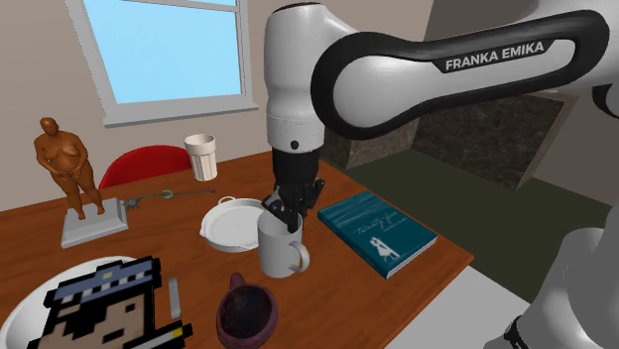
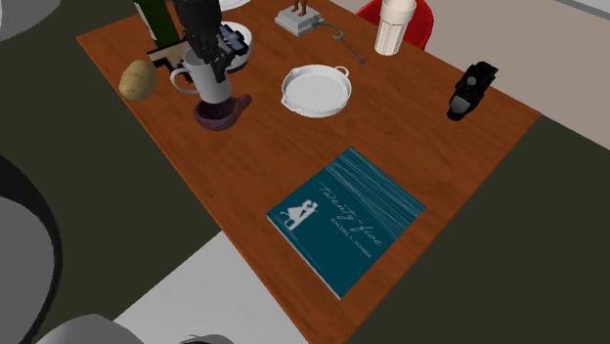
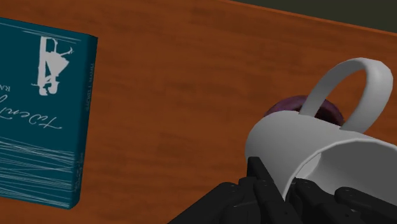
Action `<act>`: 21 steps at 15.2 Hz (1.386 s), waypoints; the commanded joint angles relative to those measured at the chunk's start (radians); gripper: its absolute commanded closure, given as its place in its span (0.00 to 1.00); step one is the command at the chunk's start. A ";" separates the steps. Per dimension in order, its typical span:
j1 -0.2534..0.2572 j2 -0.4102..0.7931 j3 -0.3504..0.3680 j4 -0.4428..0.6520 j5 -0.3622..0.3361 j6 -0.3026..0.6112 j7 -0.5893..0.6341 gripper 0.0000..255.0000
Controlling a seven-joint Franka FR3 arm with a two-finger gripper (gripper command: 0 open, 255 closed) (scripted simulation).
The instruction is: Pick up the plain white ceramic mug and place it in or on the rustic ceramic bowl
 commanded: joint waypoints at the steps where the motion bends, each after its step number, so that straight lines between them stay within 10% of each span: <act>1: 0.029 0.068 0.027 0.081 -0.032 -0.020 0.065 1.00; 5: 0.096 0.198 0.061 0.239 -0.099 -0.066 0.170 1.00; 21: 0.095 0.225 0.051 0.055 -0.117 0.141 0.179 1.00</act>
